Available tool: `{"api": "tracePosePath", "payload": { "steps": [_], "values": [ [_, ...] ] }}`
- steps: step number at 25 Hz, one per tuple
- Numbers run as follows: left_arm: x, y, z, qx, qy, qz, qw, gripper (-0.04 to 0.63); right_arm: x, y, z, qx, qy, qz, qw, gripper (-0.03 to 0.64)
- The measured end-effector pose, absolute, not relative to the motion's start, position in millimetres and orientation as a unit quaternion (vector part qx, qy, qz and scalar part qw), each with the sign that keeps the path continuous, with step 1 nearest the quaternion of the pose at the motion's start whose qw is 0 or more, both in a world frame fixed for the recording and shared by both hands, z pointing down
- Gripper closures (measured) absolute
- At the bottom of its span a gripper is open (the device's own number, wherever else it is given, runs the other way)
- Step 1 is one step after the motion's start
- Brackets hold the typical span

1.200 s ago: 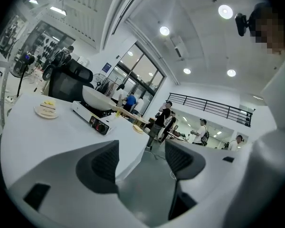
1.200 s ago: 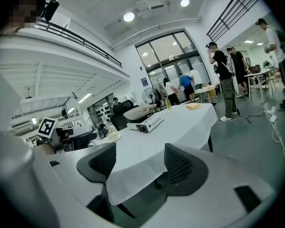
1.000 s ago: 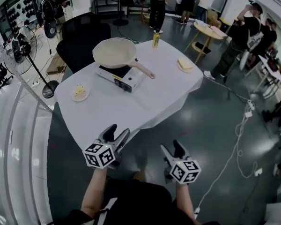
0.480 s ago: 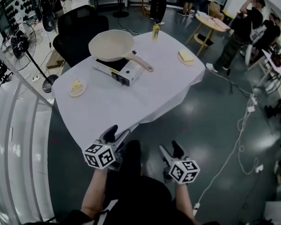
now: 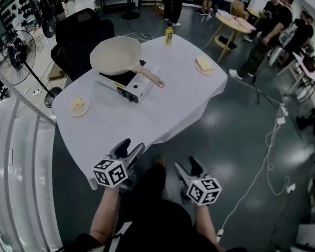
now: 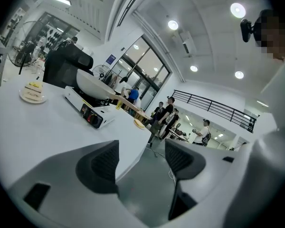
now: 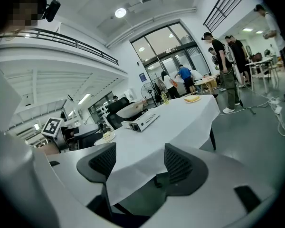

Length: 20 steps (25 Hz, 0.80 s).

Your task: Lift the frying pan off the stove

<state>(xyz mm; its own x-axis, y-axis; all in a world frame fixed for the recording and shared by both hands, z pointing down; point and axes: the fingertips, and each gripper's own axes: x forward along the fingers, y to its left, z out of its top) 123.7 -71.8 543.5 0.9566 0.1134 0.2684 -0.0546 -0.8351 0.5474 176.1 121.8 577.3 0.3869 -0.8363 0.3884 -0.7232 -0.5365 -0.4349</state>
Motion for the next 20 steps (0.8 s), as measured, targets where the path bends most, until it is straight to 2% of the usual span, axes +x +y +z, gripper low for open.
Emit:
{"api": "tracePosePath", "payload": {
  "steps": [20],
  "values": [
    [306.5,-193.2,503.5,0.948,-0.017,0.1,0.302,0.307,374.1,12.7,534.9,-0.822,0.498,-0.265,0.08,0.308]
  ]
}}
